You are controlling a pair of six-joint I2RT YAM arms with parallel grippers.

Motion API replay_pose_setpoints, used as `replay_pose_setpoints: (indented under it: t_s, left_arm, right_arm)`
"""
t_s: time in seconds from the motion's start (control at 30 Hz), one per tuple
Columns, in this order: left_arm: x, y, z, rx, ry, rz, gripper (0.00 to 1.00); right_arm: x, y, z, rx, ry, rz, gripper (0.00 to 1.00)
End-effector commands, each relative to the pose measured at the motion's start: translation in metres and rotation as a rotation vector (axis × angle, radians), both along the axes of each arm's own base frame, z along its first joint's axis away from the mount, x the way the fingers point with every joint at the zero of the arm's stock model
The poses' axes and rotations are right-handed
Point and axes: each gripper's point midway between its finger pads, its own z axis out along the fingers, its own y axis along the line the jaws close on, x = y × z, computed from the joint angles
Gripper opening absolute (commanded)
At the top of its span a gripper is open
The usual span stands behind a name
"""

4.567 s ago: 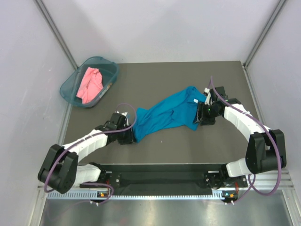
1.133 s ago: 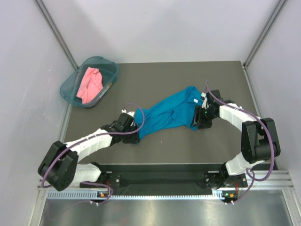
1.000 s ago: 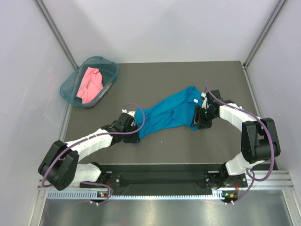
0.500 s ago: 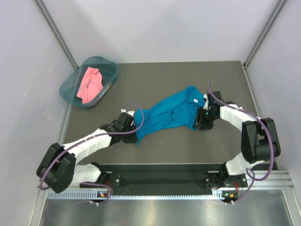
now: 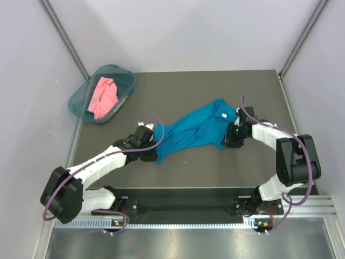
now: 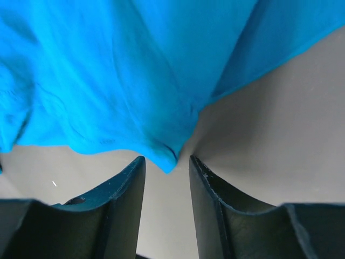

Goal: Fold and stack the t-shirts
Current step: Flatten the tshirt out

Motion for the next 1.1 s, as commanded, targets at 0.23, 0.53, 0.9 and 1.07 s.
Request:
replay_pose_setpoints:
  t_s: [0.23, 0.53, 0.9, 1.07]
  left_arm:
    - [0.010, -0.010, 0.020, -0.033, -0.035, -0.009, 0.00]
    - [0.012, -0.012, 0.025, -0.035, -0.040, -0.008, 0.00]
    - [0.015, -0.015, 0.027, -0.040, -0.036, -0.007, 0.00]
    - [0.017, -0.015, 0.027, -0.039, -0.034, -0.002, 0.00]
  right_arm:
    - [0.026, -0.002, -0.018, 0.004, -0.066, -0.006, 0.37]
    - [0.000, -0.010, -0.015, -0.028, -0.026, -0.024, 0.37]
    - [-0.006, -0.018, -0.019, -0.175, -0.008, 0.030, 0.36]
    - [-0.007, -0.008, -0.025, -0.252, 0.008, 0.083, 0.35]
